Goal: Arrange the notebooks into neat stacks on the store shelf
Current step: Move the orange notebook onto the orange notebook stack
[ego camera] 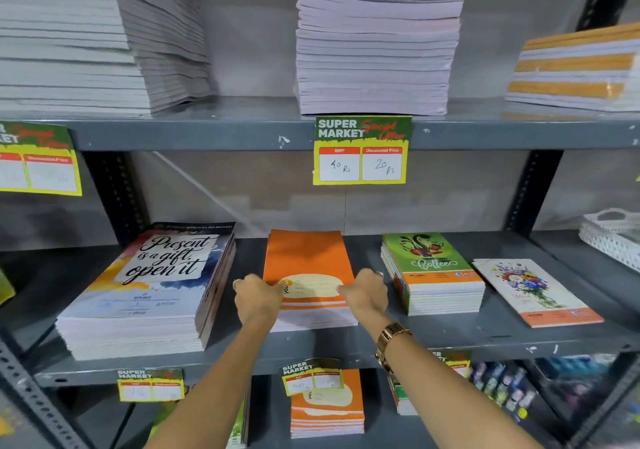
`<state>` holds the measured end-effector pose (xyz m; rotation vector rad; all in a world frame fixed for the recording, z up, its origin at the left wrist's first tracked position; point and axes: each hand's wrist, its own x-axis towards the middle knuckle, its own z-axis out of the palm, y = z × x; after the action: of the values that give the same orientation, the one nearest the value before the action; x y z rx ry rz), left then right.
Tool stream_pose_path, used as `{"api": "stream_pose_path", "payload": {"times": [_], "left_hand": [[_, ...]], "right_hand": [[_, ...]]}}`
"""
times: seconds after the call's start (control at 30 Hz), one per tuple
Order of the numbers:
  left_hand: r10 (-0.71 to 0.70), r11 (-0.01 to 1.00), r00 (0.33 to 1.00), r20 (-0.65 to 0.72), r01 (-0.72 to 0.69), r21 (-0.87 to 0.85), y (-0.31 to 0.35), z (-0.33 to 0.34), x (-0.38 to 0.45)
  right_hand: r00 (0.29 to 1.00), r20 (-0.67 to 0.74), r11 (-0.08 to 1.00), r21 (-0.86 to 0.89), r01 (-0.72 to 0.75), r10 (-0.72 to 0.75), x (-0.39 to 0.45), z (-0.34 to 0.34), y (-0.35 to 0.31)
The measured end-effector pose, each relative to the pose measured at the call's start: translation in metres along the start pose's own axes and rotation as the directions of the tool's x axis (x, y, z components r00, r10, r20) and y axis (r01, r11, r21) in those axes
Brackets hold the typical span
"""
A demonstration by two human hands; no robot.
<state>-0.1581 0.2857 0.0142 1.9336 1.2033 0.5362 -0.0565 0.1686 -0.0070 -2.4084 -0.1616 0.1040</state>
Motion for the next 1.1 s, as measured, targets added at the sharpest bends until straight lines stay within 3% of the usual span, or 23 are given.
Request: {"api": "stream_pose_path", "payload": {"times": [0.13, 0.27, 0.4, 0.63, 0.83, 1.1], "left_hand": [[0.122, 0.990, 0.992, -0.036, -0.119, 0.068, 0.014, 0.007, -0.014], [0.293, 0.956, 0.956, -0.004, -0.293, 0.017, 0.039, 0.029, -0.034], [0.378, 0.925, 0.924, 0.061, -0.374, -0.068, 0.066, 0.068, -0.060], [0.420, 0.904, 0.888, 0.189, -0.390, -0.177, 0.116, 0.151, -0.108], [0.442, 0.895, 0.816, 0.373, -0.378, -0.236, 0.147, 0.229, -0.145], [0.246, 0.969, 0.765, 0.595, -0.215, -0.124, 0.172, 0.304, -0.179]], "right_hand": [[0.982, -0.126, 0.988, -0.083, 0.129, -0.138, 0.005, -0.019, 0.015], [0.911, -0.287, 0.951, -0.172, 0.256, -0.297, 0.014, -0.049, 0.035], [0.875, -0.349, 0.933, -0.251, 0.257, -0.335, 0.033, -0.086, 0.070], [0.885, -0.379, 0.947, -0.270, 0.176, -0.272, 0.071, -0.152, 0.154], [0.933, -0.344, 0.941, -0.337, -0.019, -0.104, 0.106, -0.195, 0.229], [0.956, -0.182, 0.917, -0.289, -0.275, 0.229, 0.130, -0.230, 0.294]]}}
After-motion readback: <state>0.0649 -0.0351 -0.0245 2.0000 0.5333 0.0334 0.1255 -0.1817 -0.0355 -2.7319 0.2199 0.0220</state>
